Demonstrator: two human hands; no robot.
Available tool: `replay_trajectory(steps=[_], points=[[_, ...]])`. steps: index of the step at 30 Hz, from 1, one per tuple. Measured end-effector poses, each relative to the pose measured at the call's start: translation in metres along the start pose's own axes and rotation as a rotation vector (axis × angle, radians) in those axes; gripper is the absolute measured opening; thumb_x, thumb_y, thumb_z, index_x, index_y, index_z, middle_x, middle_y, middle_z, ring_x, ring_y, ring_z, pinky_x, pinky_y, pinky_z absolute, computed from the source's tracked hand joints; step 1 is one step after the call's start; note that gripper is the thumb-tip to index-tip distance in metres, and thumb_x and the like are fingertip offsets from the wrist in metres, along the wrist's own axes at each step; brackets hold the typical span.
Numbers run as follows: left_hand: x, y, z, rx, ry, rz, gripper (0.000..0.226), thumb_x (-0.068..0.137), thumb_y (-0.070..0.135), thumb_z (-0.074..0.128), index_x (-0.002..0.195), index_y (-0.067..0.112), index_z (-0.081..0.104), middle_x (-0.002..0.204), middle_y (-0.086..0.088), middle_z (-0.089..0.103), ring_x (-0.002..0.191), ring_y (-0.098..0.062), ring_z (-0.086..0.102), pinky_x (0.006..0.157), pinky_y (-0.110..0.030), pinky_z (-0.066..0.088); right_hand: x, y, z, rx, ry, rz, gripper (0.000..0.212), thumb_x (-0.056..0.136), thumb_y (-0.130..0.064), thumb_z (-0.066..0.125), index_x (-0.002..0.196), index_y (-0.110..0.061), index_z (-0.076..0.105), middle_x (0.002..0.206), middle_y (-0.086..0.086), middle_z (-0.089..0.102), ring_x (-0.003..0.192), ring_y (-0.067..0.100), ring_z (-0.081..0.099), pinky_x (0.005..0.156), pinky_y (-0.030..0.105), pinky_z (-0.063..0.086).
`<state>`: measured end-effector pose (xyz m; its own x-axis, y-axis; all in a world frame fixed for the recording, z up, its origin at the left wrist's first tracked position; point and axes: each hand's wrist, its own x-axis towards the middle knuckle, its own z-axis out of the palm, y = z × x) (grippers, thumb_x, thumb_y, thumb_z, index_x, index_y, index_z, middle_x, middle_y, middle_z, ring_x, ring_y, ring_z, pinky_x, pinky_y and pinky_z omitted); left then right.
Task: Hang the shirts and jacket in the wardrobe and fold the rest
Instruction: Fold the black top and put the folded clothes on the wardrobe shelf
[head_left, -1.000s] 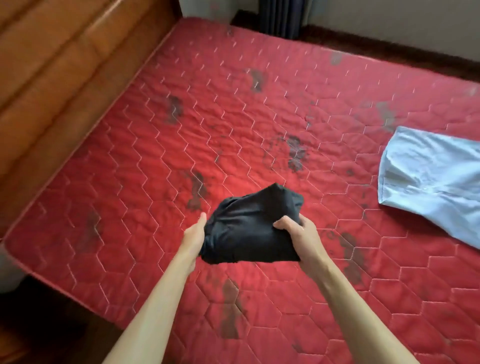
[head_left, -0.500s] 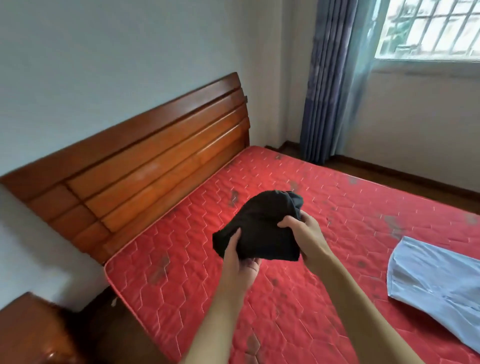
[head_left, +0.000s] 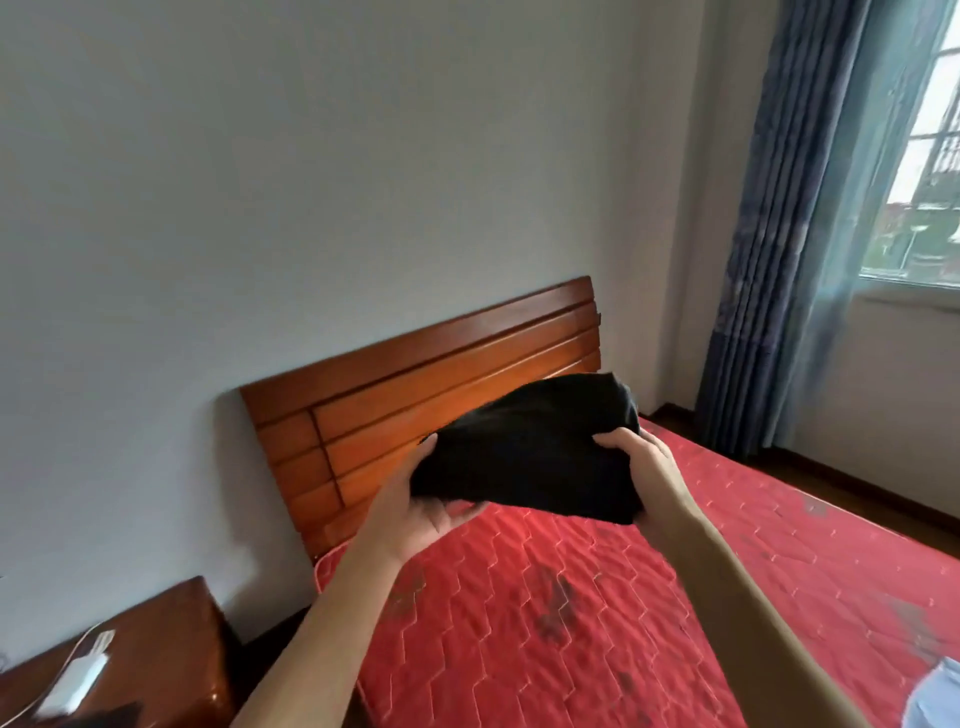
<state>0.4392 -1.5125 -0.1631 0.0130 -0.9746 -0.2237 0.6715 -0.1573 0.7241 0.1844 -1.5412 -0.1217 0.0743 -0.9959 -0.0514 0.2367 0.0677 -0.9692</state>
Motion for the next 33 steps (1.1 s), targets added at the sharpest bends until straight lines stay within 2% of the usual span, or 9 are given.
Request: replay_trajectory(steps=[4,7,10,13,17,19,21,30,33], points=[[-0.033,0.054,-0.032,0.010,0.028,0.045,0.051,0.090,0.039,0.060,0.133,0.012,0.060,0.138,-0.022,0.058,0.126,-0.043,0.055,0.108,-0.063,0.039,-0.005,-0.019,0.050,-0.008,-0.106,-0.014,0.016,0.092,-0.028,0.065,0.104,-0.020,0.071,0.098,0.009,0.076,0.089,0.027,0.073,0.070,0.038,0.061],[-0.058,0.092,-0.048,0.030,0.101,0.138,0.034,0.087,0.038,0.061,0.102,0.013,0.078,0.121,-0.017,0.069,0.097,-0.032,0.073,0.081,-0.049,0.059,-0.011,-0.024,0.094,-0.031,-0.211,-0.032,0.017,0.094,-0.029,0.064,0.109,-0.022,0.070,0.094,0.004,0.077,0.084,0.021,0.074,0.063,0.031,0.060],[-0.081,0.129,-0.066,0.090,0.130,0.208,0.025,0.085,0.035,0.066,0.080,0.017,0.083,0.105,-0.011,0.076,0.083,-0.025,0.076,0.070,-0.039,0.061,-0.016,-0.018,0.145,-0.054,-0.262,-0.045,0.017,0.095,-0.031,0.064,0.107,-0.021,0.070,0.098,0.006,0.077,0.090,0.022,0.074,0.078,0.037,0.061],[-0.103,0.166,-0.099,0.110,0.192,0.231,0.021,0.078,0.028,0.075,0.082,0.008,0.080,0.085,-0.013,0.077,0.069,-0.024,0.075,0.053,-0.032,0.060,-0.019,-0.007,0.200,-0.048,-0.296,-0.042,0.014,0.095,-0.028,0.064,0.105,-0.021,0.070,0.097,0.005,0.077,0.091,0.023,0.074,0.083,0.038,0.060],[-0.134,0.213,-0.158,0.135,0.274,0.314,0.020,0.101,0.015,0.048,0.107,0.006,0.064,0.086,-0.011,0.073,0.071,-0.025,0.071,0.065,-0.032,0.058,-0.020,0.016,0.280,-0.042,-0.325,-0.050,0.025,0.094,-0.028,0.065,0.116,-0.017,0.069,0.101,0.004,0.077,0.097,0.024,0.073,0.090,0.040,0.058],[-0.156,0.239,-0.192,0.169,0.292,0.334,0.019,0.087,0.015,0.066,0.102,0.005,0.068,0.080,-0.011,0.075,0.068,-0.022,0.074,0.056,-0.029,0.059,-0.024,0.031,0.327,-0.044,-0.361,-0.040,0.023,0.094,-0.029,0.065,0.114,-0.020,0.070,0.102,0.003,0.077,0.098,0.023,0.073,0.088,0.039,0.058],[-0.178,0.257,-0.213,0.220,0.309,0.309,0.042,0.064,0.017,0.084,0.102,0.003,0.074,0.092,-0.015,0.076,0.078,-0.025,0.075,0.066,-0.035,0.060,-0.027,0.043,0.361,-0.046,-0.397,-0.027,0.018,0.094,-0.031,0.065,0.109,-0.023,0.070,0.101,0.002,0.077,0.098,0.023,0.072,0.086,0.039,0.059],[-0.291,0.328,-0.368,0.131,0.618,0.395,0.049,0.079,0.031,0.076,0.120,0.006,0.066,0.117,-0.015,0.072,0.109,-0.031,0.069,0.100,-0.042,0.049,-0.064,0.124,0.570,-0.096,-0.694,0.068,0.016,0.089,-0.033,0.069,0.104,-0.028,0.072,0.101,0.000,0.077,0.102,0.025,0.070,0.095,0.046,0.055],[-0.320,0.340,-0.407,0.137,0.681,0.484,0.077,0.058,0.032,0.095,0.124,0.005,0.065,0.120,-0.018,0.070,0.109,-0.032,0.069,0.091,-0.040,0.055,-0.073,0.149,0.636,-0.113,-0.819,0.115,0.016,0.089,-0.031,0.070,0.104,-0.027,0.073,0.101,-0.002,0.077,0.101,0.023,0.071,0.097,0.046,0.054]])
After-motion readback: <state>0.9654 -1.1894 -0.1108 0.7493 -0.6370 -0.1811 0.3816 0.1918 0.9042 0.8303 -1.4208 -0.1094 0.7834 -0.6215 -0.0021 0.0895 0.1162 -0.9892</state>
